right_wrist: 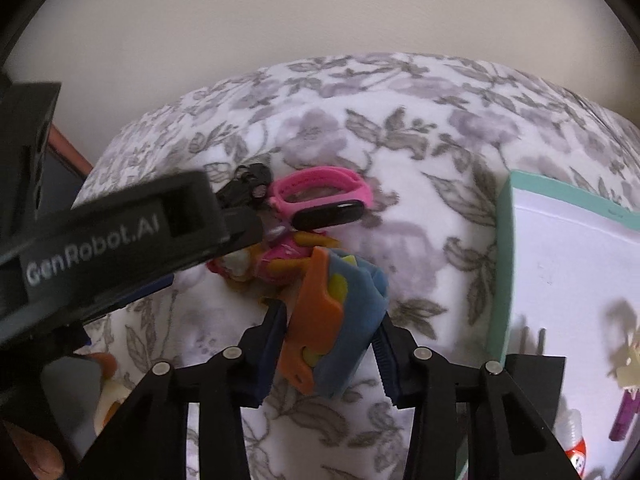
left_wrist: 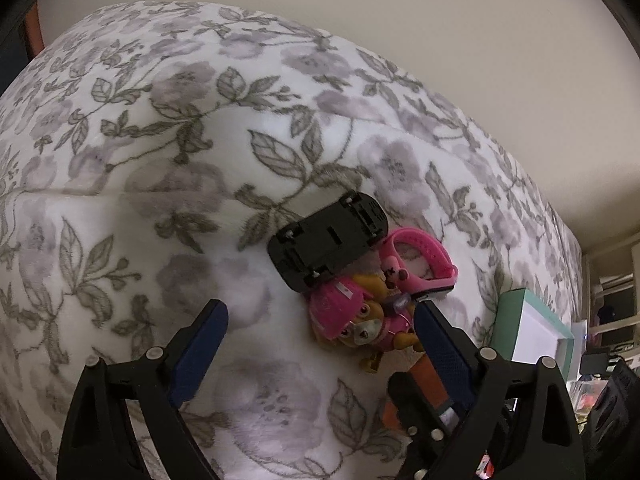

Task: Organize rigid objects
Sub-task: 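Grasp the dog figure with the left gripper while the right grasps the orange-blue case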

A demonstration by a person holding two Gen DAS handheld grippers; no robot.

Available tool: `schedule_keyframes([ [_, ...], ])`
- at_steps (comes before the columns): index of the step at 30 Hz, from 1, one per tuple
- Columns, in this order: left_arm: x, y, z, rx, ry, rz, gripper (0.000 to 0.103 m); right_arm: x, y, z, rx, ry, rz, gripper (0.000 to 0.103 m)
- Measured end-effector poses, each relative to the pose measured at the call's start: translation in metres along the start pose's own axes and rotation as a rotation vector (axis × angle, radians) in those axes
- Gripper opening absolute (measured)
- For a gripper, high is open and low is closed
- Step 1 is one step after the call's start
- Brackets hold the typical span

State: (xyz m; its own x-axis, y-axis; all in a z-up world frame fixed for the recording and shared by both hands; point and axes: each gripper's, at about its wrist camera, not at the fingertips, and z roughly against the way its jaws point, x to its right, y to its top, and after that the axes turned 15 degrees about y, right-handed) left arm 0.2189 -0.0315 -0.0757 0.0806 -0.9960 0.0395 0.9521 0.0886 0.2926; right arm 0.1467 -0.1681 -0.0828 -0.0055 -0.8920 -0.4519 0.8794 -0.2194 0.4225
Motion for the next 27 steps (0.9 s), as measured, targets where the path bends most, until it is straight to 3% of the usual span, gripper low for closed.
schedule_keyframes([
  [2, 0.003, -0.002, -0.003, -0.008, 0.002, -0.012, 0.078, 0.007, 0.000, 0.002, -0.003, 0.004, -0.029, 0.037],
  [6, 0.005, -0.003, -0.007, -0.014, -0.017, -0.003, 0.072, 0.015, 0.001, 0.006, 0.000, 0.001, -0.051, 0.036],
  [11, 0.006, -0.005, -0.004, -0.015, -0.089, 0.007, 0.047, 0.017, 0.000, 0.007, 0.001, 0.016, -0.066, 0.036],
  [27, -0.001, -0.005, -0.008, -0.025, -0.132, 0.083, 0.041, 0.022, -0.001, 0.024, 0.021, 0.021, -0.084, 0.030],
])
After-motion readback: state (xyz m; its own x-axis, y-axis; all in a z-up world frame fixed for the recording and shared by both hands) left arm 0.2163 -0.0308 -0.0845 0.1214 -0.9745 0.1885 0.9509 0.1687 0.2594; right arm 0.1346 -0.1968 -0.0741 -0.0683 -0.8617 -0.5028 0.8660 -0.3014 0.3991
